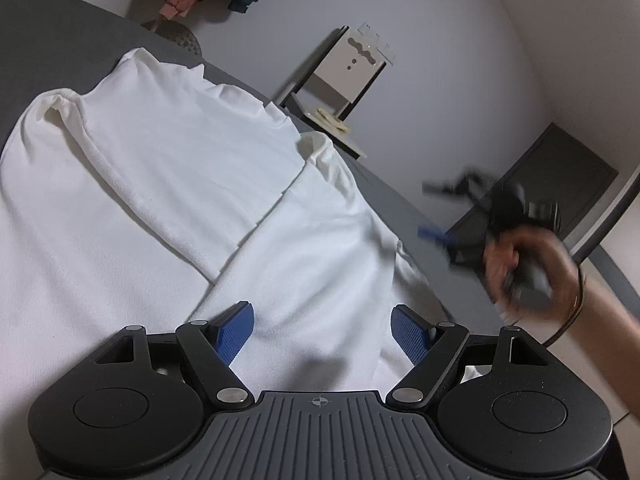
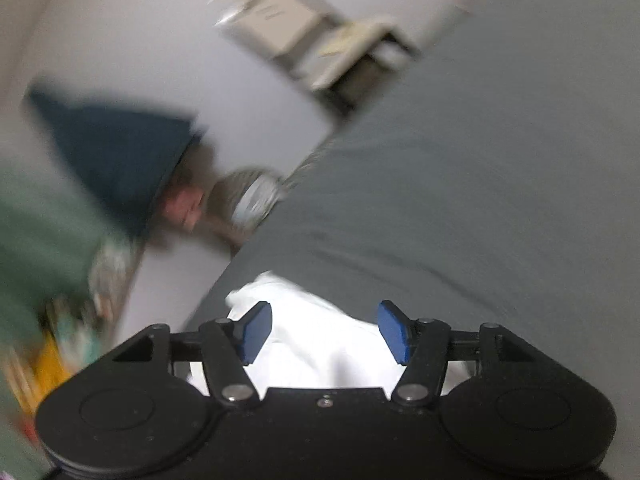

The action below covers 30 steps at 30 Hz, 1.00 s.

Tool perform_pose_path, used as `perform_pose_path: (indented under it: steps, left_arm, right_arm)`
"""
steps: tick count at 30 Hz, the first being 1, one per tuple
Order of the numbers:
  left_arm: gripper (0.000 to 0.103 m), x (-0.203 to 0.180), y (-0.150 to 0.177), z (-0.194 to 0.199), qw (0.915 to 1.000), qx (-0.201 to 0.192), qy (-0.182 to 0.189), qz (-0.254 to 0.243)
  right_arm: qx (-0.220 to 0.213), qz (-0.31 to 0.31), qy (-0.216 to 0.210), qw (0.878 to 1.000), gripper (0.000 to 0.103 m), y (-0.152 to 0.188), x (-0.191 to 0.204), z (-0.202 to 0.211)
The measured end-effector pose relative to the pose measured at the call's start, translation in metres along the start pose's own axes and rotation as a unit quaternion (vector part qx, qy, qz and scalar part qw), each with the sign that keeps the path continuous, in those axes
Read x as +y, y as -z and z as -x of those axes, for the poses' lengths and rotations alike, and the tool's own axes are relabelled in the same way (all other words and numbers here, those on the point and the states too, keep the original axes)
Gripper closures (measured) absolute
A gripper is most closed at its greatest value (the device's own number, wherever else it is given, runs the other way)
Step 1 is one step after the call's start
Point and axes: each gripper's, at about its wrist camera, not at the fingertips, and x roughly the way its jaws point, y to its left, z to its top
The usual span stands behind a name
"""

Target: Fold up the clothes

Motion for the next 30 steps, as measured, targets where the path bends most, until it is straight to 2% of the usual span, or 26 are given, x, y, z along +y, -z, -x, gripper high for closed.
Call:
perform_pose_path:
  steps: [2,4,7,10,11,14,15,17,19,20,23,25,27,28,30]
  left_arm:
    - [0.024,-0.002,0.0,0.0,0.9999,0.003,-0.002,-0.01]
    - [0.024,-0.002,0.0,0.0,0.9998,0.005,-0.002,-0.018]
    - [0.024,-0.002,0.0,0.001,0.9996,0.01,0.002,-0.027]
    - [0.024,-0.002,-0.003,0.001,0.9989,0.018,0.009,-0.041]
    - [0.024,-0.001,-0.003,0.001,0.9986,0.022,0.013,-0.047]
    - [0.024,-0.001,-0.004,0.002,0.9979,0.027,0.02,-0.056]
    - [0.024,0.0,-0.004,0.002,0.9976,0.028,0.022,-0.059]
    - [0.024,0.0,-0.006,0.002,0.9971,0.032,0.025,-0.064]
    - [0.024,0.0,-0.007,0.001,0.9968,0.035,0.027,-0.067]
    - [0.024,0.0,-0.006,0.001,0.9966,0.036,0.028,-0.068]
    - [0.024,0.0,-0.007,0.001,0.9965,0.038,0.03,-0.069]
    - [0.024,-0.001,-0.007,0.002,0.9966,0.038,0.03,-0.067]
    - [0.024,-0.001,-0.007,0.002,0.9965,0.038,0.029,-0.068]
    - [0.024,-0.001,-0.007,0.002,0.9964,0.039,0.03,-0.069]
    - [0.024,-0.001,-0.006,0.004,0.9966,0.038,0.032,-0.066]
  right_arm:
    - [0.021,0.126,0.015,0.992,0.037,-0.017,0.052,-0.024]
    - [0.055,0.253,0.054,0.964,0.036,-0.024,0.105,-0.064]
    - [0.117,0.385,0.123,0.907,0.035,-0.019,0.163,-0.125]
    - [0.174,0.48,0.193,0.838,0.029,-0.003,0.197,-0.176]
    - [0.195,0.509,0.222,0.808,0.024,0.01,0.206,-0.194]
    - [0.25,0.571,0.282,0.729,0.022,0.043,0.203,-0.223]
    - [0.25,0.591,0.305,0.704,0.022,0.053,0.203,-0.233]
    - [0.24,0.632,0.357,0.644,0.022,0.066,0.196,-0.25]
    - [0.28,0.636,0.384,0.608,0.023,0.074,0.186,-0.265]
    - [0.301,0.631,0.393,0.597,0.027,0.076,0.179,-0.271]
    - [0.274,0.654,0.43,0.559,0.03,0.076,0.17,-0.279]
    - [0.236,0.678,0.458,0.524,0.029,0.071,0.167,-0.283]
    - [0.219,0.667,0.453,0.549,0.027,0.055,0.168,-0.284]
    - [0.213,0.652,0.448,0.574,0.027,0.047,0.169,-0.285]
    - [0.2,0.604,0.431,0.64,0.027,0.031,0.168,-0.282]
